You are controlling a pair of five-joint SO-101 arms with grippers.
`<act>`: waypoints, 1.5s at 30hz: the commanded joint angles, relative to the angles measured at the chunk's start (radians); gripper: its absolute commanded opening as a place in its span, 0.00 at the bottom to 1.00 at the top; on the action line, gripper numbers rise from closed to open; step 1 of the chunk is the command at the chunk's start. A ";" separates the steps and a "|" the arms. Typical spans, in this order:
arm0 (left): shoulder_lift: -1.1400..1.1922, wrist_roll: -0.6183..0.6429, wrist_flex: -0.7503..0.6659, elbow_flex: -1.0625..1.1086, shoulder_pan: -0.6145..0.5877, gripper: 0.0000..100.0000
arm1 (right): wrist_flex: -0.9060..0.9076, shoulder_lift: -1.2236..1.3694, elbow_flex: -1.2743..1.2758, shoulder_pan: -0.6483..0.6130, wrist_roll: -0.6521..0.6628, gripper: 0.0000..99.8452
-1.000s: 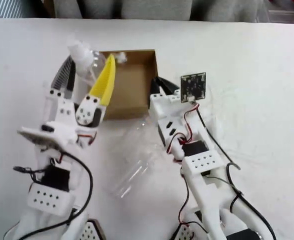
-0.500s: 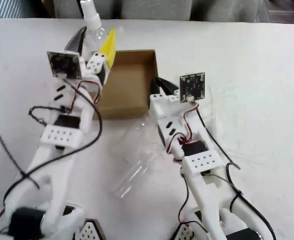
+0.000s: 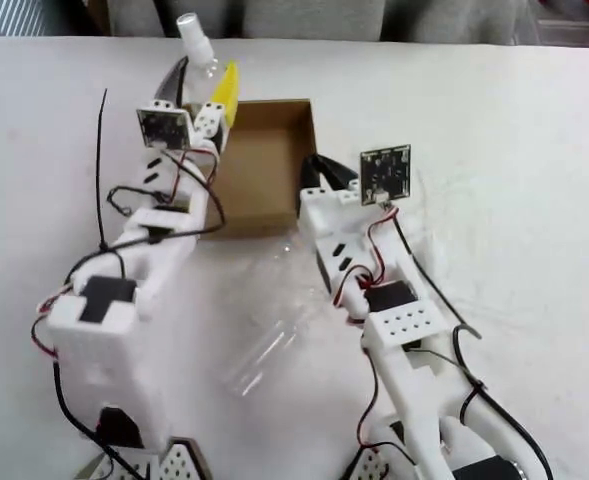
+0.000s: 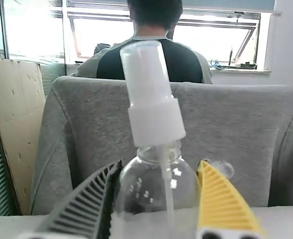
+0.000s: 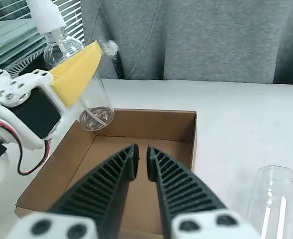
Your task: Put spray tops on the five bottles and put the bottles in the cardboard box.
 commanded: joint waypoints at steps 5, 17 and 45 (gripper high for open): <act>0.153 0.009 -0.031 -0.190 -0.047 0.10 | -0.022 -0.004 -0.031 0.008 0.011 0.02; 0.211 0.011 -0.075 -0.201 -0.042 0.10 | -0.022 -0.004 -0.031 0.010 0.011 0.02; 0.503 0.006 -0.201 -0.404 -0.042 0.10 | -0.022 -0.004 -0.032 0.010 0.011 0.02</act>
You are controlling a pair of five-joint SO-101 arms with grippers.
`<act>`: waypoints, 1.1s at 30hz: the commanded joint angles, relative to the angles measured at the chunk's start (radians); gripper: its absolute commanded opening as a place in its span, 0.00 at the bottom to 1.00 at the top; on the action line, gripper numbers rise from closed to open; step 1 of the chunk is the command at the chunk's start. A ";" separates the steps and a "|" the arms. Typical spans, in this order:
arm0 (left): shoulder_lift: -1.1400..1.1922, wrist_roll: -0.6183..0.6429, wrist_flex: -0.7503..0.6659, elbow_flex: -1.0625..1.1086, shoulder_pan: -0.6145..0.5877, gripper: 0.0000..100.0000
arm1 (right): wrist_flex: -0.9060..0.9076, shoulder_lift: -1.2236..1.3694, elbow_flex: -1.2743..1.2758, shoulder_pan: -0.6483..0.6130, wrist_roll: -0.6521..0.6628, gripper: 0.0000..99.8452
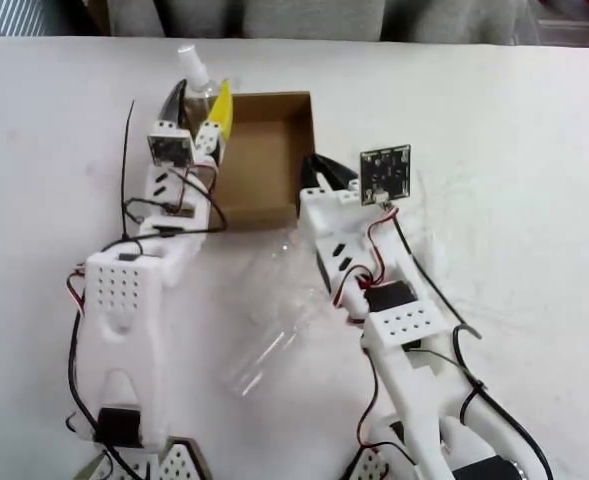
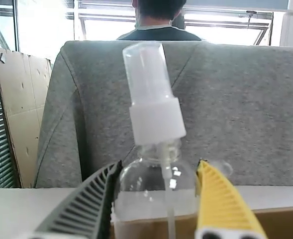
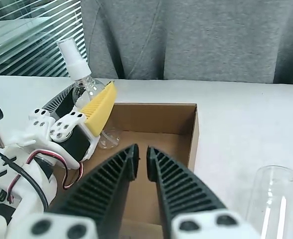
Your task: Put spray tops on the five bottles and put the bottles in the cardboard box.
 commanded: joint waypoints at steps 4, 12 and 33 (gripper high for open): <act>-0.010 0.006 -0.020 -0.038 -0.005 0.16 | -0.022 -0.004 -0.032 0.010 0.011 0.02; -0.018 0.009 -0.011 -0.037 -0.008 0.20 | -0.022 -0.004 -0.032 0.010 0.011 0.02; -0.202 0.003 0.118 0.144 0.005 0.31 | -0.022 -0.004 -0.034 0.010 0.011 0.02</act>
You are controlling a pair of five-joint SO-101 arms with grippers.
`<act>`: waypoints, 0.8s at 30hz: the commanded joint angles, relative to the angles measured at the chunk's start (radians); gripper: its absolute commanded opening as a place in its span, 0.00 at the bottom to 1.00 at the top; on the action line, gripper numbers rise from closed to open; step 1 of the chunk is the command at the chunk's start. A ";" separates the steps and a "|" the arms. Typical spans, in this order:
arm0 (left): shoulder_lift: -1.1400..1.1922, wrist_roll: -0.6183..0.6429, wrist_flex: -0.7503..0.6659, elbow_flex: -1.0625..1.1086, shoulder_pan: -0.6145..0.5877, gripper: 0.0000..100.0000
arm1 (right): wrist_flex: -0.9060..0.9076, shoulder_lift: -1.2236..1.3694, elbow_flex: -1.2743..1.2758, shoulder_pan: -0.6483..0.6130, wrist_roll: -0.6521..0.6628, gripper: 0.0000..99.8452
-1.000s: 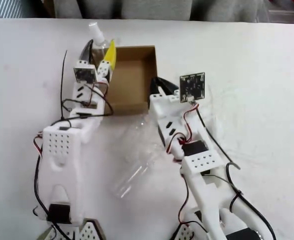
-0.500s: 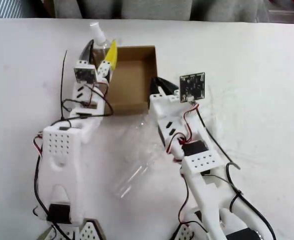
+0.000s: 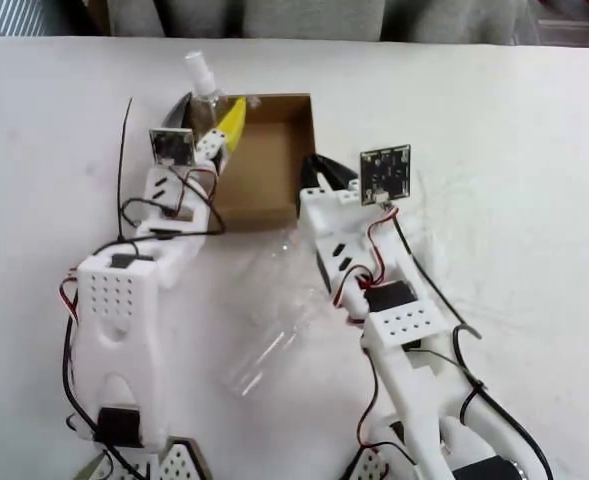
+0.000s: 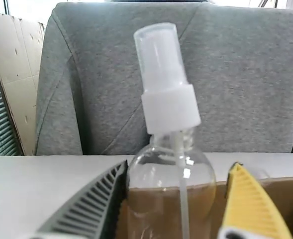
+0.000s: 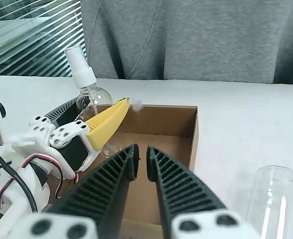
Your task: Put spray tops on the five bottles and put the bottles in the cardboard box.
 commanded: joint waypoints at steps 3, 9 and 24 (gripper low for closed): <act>-0.087 0.006 0.006 -0.005 0.004 0.31 | -0.022 -0.004 -0.034 0.010 0.011 0.02; -0.087 0.006 0.006 -0.005 0.007 0.31 | -0.022 -0.004 -0.034 0.012 0.012 0.02; -0.269 -0.049 0.206 0.081 0.010 0.31 | -0.021 -0.004 -0.043 0.012 0.012 0.02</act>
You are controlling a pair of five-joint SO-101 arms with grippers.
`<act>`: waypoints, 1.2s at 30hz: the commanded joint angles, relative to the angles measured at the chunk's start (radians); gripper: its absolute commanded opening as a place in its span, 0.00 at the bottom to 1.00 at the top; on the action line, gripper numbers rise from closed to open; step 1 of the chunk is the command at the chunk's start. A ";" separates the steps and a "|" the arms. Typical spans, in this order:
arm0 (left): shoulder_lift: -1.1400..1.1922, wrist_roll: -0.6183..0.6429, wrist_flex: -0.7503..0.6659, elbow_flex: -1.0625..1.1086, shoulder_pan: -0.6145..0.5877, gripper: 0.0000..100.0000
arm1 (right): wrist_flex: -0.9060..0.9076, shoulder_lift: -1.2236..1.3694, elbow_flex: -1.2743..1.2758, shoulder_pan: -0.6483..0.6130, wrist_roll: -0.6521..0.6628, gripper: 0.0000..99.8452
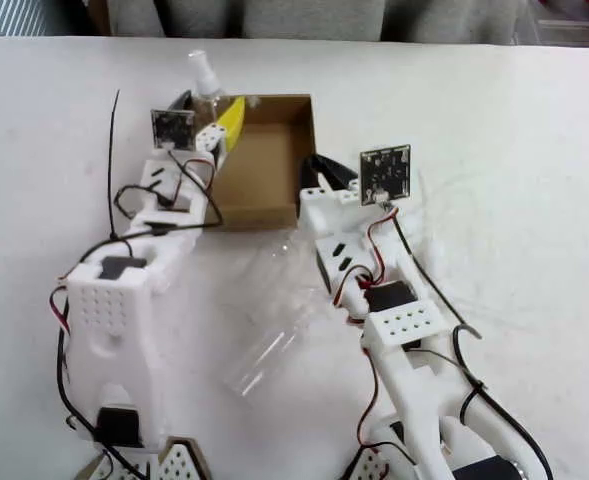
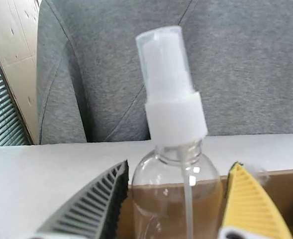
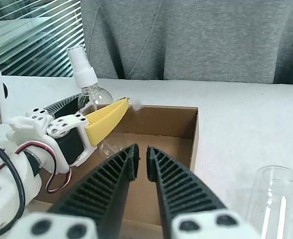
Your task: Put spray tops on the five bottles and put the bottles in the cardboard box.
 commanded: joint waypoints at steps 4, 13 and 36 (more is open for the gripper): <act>-0.223 -0.012 0.011 0.104 0.013 0.31 | -0.021 -0.004 -0.043 0.012 0.012 0.02; -0.430 -0.075 0.170 0.256 0.012 0.31 | -0.019 -0.004 -0.043 0.012 0.012 0.02; -1.369 -0.078 0.799 0.784 0.012 0.31 | -0.015 -0.002 -0.040 0.012 0.012 0.02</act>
